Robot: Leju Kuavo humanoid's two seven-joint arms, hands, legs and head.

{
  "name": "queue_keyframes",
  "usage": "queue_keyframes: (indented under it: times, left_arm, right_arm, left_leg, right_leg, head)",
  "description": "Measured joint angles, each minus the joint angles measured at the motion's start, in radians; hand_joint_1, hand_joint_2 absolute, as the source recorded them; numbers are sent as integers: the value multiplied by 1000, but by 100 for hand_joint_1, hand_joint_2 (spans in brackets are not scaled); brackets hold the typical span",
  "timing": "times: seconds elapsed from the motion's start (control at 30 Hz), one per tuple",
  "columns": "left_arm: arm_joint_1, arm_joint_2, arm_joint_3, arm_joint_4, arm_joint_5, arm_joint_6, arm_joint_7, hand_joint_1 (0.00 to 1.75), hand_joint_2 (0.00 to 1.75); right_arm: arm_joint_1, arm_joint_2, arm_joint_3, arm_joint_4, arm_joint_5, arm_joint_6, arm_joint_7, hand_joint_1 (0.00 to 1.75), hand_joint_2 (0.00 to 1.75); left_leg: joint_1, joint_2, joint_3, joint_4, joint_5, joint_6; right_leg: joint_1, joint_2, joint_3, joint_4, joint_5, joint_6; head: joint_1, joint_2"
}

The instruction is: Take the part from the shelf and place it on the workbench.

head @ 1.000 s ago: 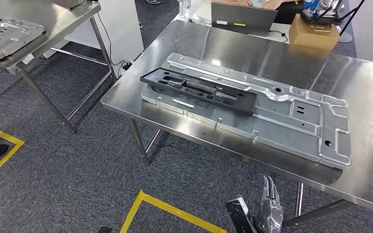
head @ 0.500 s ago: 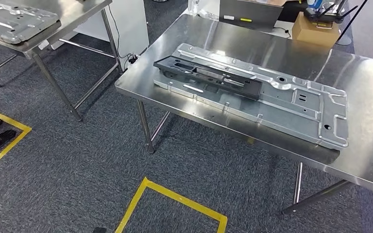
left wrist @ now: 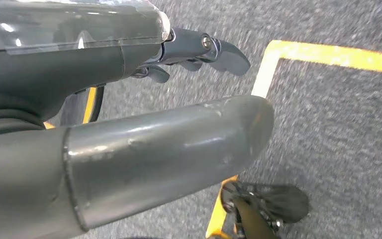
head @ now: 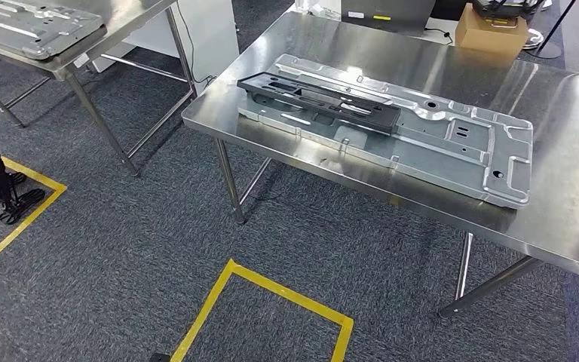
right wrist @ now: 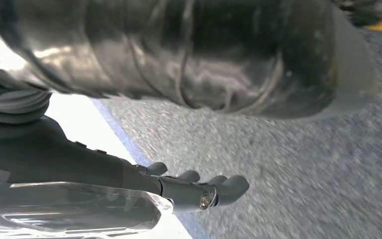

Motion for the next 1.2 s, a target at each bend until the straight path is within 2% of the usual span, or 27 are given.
queue_keyframes:
  times: [0.03,0.07,0.1,0.13,0.2,0.27,0.3,0.37,0.43,0.47,0.53,0.57,0.6,0.63,0.67,0.73,0.77,0.8,0.87,0.93,0.97,1.03,1.07,1.1,1.13,1.17,1.2]
  left_arm:
    - [0,0,0,0,-1,1,-2,0,0]
    - [2,0,0,0,-1,3,-8,0,0]
    - [3,0,0,0,-1,7,-16,0,0]
    - [4,0,0,0,-2,12,-26,0,0]
    - [4,0,0,0,-3,20,-40,0,0]
    - [2,0,0,0,-2,22,-44,0,0]
    - [1,0,0,0,-1,23,-44,0,0]
    - [2,0,0,0,0,24,-44,0,0]
    - [3,-1,0,0,-1,25,-41,0,0]
    - [2,-2,0,0,-2,25,-39,0,0]
    - [1,-2,0,0,-4,23,-34,0,0]
    - [2,-2,0,0,-4,22,-33,0,0]
    - [3,-2,0,0,-4,21,-32,0,0]
    - [4,-2,0,0,-4,20,-31,0,0]
    - [4,-3,0,0,-3,20,-31,0,0]
    - [3,-4,0,0,-3,20,-31,0,0]
    - [2,-5,0,0,-3,20,-31,0,0]
    - [1,-6,0,0,-3,20,-31,0,0]
    - [3,-6,0,0,-3,18,-28,0,0]
    - [8,5,1,0,-3,-2,-20,0,0]
    - [10,13,1,0,-3,-16,-16,0,0]
    - [14,31,1,0,-4,-38,-15,0,0]
    - [15,38,1,0,-4,-42,-14,0,0]
    - [18,45,2,0,-5,-43,-13,0,0]
    - [21,49,2,0,-5,-44,-12,0,0]
    - [24,53,2,0,-5,-42,-11,0,0]
    - [25,57,2,0,-5,-40,-9,0,0]
  right_arm:
    - [-1,1,-7,3,0,13,17,0,0]
    - [-3,2,-15,6,-2,29,40,0,0]
    - [-6,5,-22,9,-3,46,68,0,0]
    - [-9,8,-30,11,-5,62,96,0,0]
    - [-13,17,-44,14,-11,84,141,0,0]
    - [-16,26,-57,16,-19,98,162,0,0]
    - [-18,29,-63,17,-23,102,165,0,0]
    - [-23,34,-72,19,-25,107,167,0,0]
    - [-26,36,-78,19,-25,108,165,0,0]
    - [-26,36,-81,20,-25,109,162,0,0]
    - [-25,36,-85,20,-23,113,153,0,0]
    - [-24,36,-86,20,-22,116,150,0,0]
    - [-24,36,-87,20,-21,117,148,0,0]
    - [-24,36,-87,20,-21,118,146,0,0]
    - [-23,36,-87,20,-20,118,145,0,0]
    - [-22,35,-88,21,-20,118,144,0,0]
    - [-23,35,-89,21,-20,118,143,0,0]
    - [-23,35,-90,21,-20,118,142,0,0]
    - [-27,35,-91,21,-17,119,137,0,0]
    - [-27,35,-92,21,-14,122,127,0,0]
    - [-26,36,-93,21,-13,123,121,0,0]
    - [-23,36,-94,21,-13,126,113,0,0]
    - [-22,36,-95,21,-13,128,112,0,0]
    - [-22,36,-96,21,-13,131,113,0,0]
    - [-22,36,-97,21,-13,134,115,0,0]
    - [-22,36,-97,21,-12,136,119,0,0]
    - [-22,36,-98,22,-11,137,123,0,0]
  left_leg:
    - [1,1,-24,68,-35,-3]
    - [1,1,-39,120,-54,-6]
    - [1,2,-38,141,-55,-7]
    - [1,4,-18,125,-39,-6]
    - [-1,23,67,-4,7,3]
    - [-10,52,131,-111,29,19]
    - [-14,60,140,-130,27,26]
    - [-15,52,138,-141,31,38]
    - [-8,37,137,-152,40,49]
    - [-4,29,136,-156,46,55]
    - [-4,15,127,-156,51,61]
    - [-5,6,124,-154,53,62]
    - [-5,-4,122,-151,53,62]
    - [-5,-15,120,-147,53,62]
    - [-5,-26,120,-144,53,61]
    - [-6,-46,117,-137,52,56]
    - [-6,-55,113,-134,52,50]
    - [-6,-63,109,-132,54,44]
    - [-5,-78,101,-133,59,30]
    - [-4,-66,90,-114,44,20]
    - [-3,-49,73,-79,21,16]
    - [-1,-14,16,43,-45,10]
    - [1,-7,-14,105,-70,6]
    - [1,-2,-30,143,-79,3]
    - [1,1,-29,145,-69,2]
    - [2,7,-6,105,-42,2]
    - [1,20,32,36,-8,4]
  right_leg:
    - [3,-10,-6,2,3,-3]
    - [6,-19,-12,4,6,-4]
    - [9,-27,-17,8,8,-4]
    - [11,-36,-22,12,8,-4]
    - [14,-52,-27,21,8,-2]
    - [19,-66,-30,27,7,4]
    - [21,-72,-31,29,8,8]
    - [23,-84,-30,28,8,17]
    - [22,-63,-39,52,-13,29]
    - [20,-42,-57,92,-41,34]
    - [14,-8,-116,220,-108,40]
    - [12,-2,-143,278,-128,43]
    - [11,-1,-157,305,-128,44]
    - [10,1,-152,291,-105,44]
    - [8,5,-130,241,-67,43]
    - [6,34,-71,106,-2,36]
    - [7,48,-54,64,12,32]
    - [8,58,-47,44,14,30]
    - [9,50,-48,39,15,24]
    - [6,31,-45,28,23,11]
    - [4,20,-44,22,26,3]
    - [6,-1,-46,20,29,-4]
    - [7,-12,-49,21,28,-5]
    - [8,-23,-50,23,28,-5]
    - [8,-33,-51,24,27,-4]
    - [8,-44,-50,25,25,-2]
    - [8,-54,-48,26,23,0]
  head:
    - [0,0]
    - [0,0]
    - [0,0]
    - [0,0]
    - [0,0]
    - [0,0]
    - [0,0]
    - [0,0]
    - [1,0]
    - [1,0]
    - [1,0]
    - [1,0]
    - [1,0]
    - [1,0]
    - [1,0]
    - [1,0]
    - [1,0]
    - [1,0]
    - [1,0]
    - [0,0]
    - [-1,0]
    - [-4,0]
    - [-4,0]
    - [-4,0]
    - [-4,0]
    - [-4,0]
    - [-4,0]
